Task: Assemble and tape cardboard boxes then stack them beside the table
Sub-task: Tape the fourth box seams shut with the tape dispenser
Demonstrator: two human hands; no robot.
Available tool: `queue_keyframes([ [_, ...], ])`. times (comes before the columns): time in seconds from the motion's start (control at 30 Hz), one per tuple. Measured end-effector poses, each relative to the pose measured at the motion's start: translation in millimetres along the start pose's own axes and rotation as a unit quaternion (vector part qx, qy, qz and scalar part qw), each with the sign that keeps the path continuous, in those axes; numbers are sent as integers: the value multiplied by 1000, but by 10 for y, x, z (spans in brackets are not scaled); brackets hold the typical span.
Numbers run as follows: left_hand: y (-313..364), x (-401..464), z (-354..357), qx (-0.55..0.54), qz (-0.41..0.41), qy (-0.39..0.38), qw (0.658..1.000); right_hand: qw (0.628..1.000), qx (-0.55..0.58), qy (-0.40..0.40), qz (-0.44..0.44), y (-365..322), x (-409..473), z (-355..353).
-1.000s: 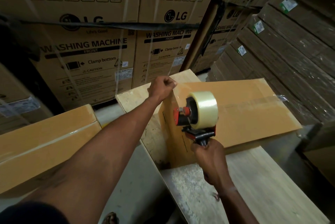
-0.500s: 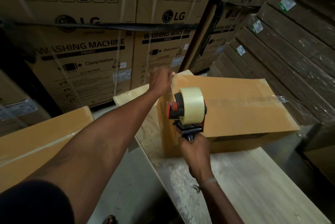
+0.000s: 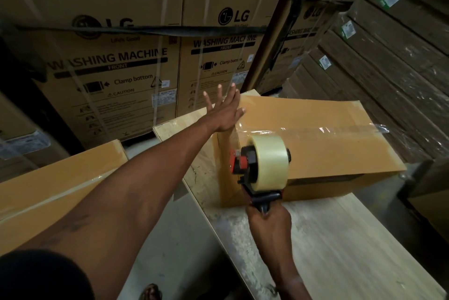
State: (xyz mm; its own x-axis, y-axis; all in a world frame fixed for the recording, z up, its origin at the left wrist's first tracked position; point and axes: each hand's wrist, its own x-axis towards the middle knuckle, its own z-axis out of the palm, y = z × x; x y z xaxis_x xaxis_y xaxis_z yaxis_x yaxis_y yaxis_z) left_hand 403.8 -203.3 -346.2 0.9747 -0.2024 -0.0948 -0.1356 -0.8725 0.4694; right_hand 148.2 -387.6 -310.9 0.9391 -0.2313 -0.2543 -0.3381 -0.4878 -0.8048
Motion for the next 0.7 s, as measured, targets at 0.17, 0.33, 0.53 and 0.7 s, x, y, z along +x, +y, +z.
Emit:
queue_keyframes([
  [0.17,234,-57,-77,103,-47,-9,994,1000,-3,11,2,158,-132,14],
  [0.33,445,-147,105,14,-13,-34,999,999,29,23,14,195,-92,142],
  [0.53,411,-170,251,25,-12,24,999,998,35,43,-41,349,-159,119],
  [0.7,395,-183,243,13,-6,25,1000,996,26,59,-53,538,-374,93],
])
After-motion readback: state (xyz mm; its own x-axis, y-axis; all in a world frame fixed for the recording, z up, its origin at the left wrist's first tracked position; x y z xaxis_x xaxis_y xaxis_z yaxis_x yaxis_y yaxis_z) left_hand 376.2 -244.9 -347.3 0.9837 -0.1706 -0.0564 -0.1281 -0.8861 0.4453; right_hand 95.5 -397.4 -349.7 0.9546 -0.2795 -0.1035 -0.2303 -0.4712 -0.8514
